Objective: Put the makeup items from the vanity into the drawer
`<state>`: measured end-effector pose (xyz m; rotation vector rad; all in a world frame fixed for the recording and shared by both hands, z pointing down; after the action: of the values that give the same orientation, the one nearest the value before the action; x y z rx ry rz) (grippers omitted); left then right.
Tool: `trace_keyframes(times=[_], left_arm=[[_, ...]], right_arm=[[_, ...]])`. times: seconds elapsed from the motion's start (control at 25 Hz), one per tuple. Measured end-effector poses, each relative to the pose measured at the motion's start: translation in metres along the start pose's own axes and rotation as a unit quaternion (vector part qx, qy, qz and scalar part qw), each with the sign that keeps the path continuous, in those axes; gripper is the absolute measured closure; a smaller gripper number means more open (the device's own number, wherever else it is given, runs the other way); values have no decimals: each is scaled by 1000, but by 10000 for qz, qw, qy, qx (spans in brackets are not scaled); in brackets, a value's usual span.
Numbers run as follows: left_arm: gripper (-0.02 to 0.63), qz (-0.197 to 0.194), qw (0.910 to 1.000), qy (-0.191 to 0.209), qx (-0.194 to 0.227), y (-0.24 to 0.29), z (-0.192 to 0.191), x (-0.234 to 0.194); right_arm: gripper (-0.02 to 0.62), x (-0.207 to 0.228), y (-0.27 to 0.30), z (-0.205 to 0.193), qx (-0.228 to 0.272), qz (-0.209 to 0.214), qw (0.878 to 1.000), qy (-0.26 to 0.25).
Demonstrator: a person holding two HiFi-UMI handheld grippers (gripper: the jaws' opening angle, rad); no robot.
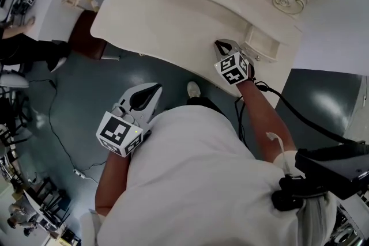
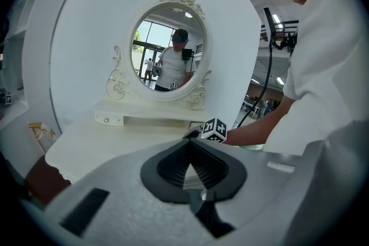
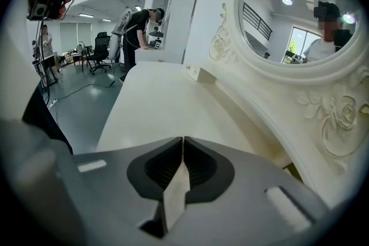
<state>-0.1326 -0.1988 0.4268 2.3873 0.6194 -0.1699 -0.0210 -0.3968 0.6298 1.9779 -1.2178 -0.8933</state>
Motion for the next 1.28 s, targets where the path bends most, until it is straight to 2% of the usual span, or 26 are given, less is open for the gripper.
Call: trace_keyframes(times=[0.44,0.88,1.28], left_arm=[[604,-294,9993,220,30,9,5,19],[604,-567,9974,440,59,30,18,36],[604,-792,9952,579,55,48,31,45]], right_arm=[[591,-5,-55,17,201,222,9995,120],[591,18,-122,16,451,233,9981,363],[592,74,-155,-20,306,-211,9980,505]])
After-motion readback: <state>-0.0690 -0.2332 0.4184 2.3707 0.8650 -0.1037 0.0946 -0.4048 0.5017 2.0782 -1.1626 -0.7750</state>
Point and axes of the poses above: the fingertips, and each gripper's own axes: y forward along the fingers, x to its right, z out of its top, the point moved 1 cm from there along -y, backward along the fingers, and after that the axes turned 7 degrees about -x, right-handed, at the moved point
